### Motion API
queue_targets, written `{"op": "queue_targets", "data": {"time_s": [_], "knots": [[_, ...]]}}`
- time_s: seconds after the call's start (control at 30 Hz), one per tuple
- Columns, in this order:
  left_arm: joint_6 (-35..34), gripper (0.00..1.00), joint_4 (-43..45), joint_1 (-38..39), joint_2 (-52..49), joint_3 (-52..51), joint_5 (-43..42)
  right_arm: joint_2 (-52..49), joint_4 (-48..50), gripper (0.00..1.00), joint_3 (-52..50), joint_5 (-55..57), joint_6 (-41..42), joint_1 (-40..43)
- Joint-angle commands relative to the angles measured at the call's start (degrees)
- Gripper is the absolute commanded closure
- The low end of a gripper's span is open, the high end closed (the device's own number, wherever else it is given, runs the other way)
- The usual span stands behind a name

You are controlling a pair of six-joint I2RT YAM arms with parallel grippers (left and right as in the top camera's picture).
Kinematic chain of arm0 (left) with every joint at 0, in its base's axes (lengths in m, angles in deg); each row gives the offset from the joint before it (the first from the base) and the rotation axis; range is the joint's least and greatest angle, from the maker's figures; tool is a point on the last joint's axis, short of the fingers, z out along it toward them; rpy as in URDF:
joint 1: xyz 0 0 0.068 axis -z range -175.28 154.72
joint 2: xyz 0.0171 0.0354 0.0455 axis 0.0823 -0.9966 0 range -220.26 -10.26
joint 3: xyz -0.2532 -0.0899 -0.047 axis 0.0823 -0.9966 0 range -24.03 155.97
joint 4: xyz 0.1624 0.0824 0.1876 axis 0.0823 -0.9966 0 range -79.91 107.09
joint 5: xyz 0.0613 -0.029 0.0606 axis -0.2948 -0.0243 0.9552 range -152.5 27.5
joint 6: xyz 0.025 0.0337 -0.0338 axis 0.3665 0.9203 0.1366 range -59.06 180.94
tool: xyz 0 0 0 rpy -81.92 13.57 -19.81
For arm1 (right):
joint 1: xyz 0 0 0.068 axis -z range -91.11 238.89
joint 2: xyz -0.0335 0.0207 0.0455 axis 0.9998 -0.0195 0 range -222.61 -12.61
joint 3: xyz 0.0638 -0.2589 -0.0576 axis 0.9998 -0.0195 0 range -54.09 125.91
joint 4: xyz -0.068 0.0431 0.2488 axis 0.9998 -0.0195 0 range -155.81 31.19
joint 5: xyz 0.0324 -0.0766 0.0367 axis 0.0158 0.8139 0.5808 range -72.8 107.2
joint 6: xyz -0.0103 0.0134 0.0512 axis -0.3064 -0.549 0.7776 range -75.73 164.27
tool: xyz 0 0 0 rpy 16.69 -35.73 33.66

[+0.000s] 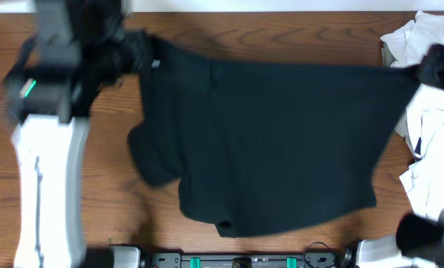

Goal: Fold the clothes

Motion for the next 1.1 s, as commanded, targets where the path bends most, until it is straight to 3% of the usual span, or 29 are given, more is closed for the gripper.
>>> {"op": "queue_targets", "data": {"time_s": [0.0, 0.1, 0.27, 0.43, 0.57, 0.67, 0.8, 1.07], "knots": [[0.9, 0.94, 7.26, -0.55, -7.56, -0.02, 1.75, -6.99, 5.44, 0.99, 0.0, 0.48, 0.26, -1.55], [0.39, 0.94, 14.49, -1.16, -12.41, 1.66, -0.17, -9.51, 9.64, 0.99, 1.33, 0.44, 5.2, -1.81], [0.28, 0.94, 16.02, -4.04, -12.83, 13.86, -1.88, -8.04, 11.65, 0.99, 11.34, 1.42, 5.77, -0.9], [1.51, 0.94, 4.39, -7.26, -12.55, 30.62, -4.55, -7.54, 4.22, 0.99, 21.66, 4.2, 5.27, 0.2], [4.66, 0.94, -10.36, -7.28, -12.44, 33.38, -4.92, -7.85, -3.76, 0.99, 21.46, 7.06, 2.69, 0.44], [4.81, 0.94, -22.71, -7.08, -13.11, 31.41, -4.9, -8.2, -10.71, 0.99, 17.92, 8.57, 1.86, 0.24], [7.48, 0.94, -35.74, -6.23, -15.19, 24.2, -4.87, -8.2, -12.87, 0.99, 8.74, 10.6, 1.84, 0.15], [11.85, 0.94, -36.94, -5.49, -19.17, -2.51, -4.7, -8.2, -8.55, 0.99, -13.64, 17.51, 1.33, 0.33]]}}
